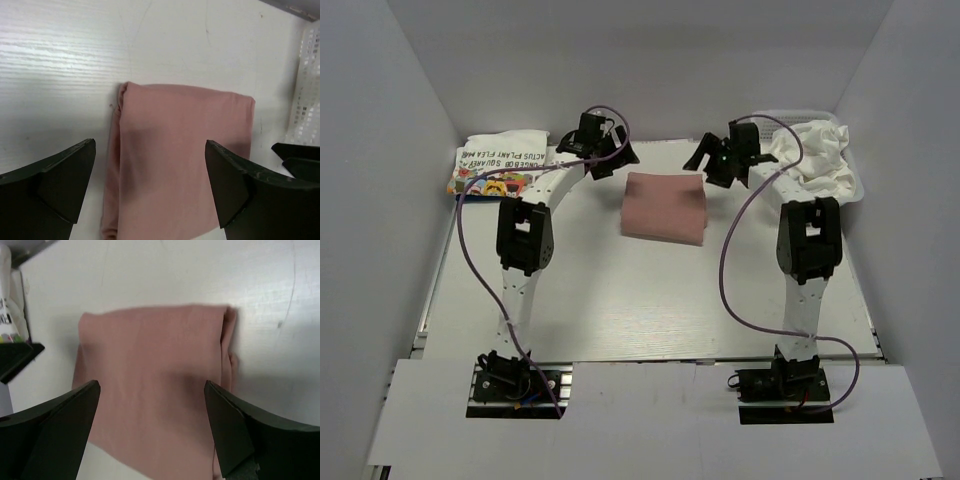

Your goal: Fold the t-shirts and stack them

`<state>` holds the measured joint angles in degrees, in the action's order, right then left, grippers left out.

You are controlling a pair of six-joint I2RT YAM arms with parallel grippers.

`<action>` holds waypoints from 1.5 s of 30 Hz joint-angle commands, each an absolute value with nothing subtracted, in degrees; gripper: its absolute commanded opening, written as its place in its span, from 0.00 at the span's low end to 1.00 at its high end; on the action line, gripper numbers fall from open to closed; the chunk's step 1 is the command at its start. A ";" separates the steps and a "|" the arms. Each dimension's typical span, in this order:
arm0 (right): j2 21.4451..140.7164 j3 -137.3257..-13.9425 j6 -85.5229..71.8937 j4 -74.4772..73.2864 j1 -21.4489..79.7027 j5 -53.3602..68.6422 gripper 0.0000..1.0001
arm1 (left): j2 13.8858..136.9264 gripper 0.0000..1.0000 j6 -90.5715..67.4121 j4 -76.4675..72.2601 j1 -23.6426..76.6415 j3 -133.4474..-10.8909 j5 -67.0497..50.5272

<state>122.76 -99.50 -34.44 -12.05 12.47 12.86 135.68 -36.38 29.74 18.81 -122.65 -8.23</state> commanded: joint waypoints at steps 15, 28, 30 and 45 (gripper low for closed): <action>128.57 -92.28 -34.90 6.34 12.48 22.15 0.90 | 140.53 1.00 -33.40 22.67 22.94 -120.40 -15.38; 116.21 -91.77 -27.60 -0.97 13.88 20.04 0.90 | 130.97 1.00 -28.21 24.96 23.46 -121.47 -9.32; 113.22 -85.10 -27.42 2.52 14.50 20.04 0.90 | 127.63 1.00 -27.60 24.44 23.99 -117.70 -9.32; 109.76 -57.66 -39.02 18.90 15.47 25.75 0.90 | 121.20 1.00 -31.99 17.05 27.43 -88.08 -18.91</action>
<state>106.17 -58.89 -35.90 15.33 16.21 24.88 121.19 -31.05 15.46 28.64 -91.09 -19.07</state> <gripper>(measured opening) 0.902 0.996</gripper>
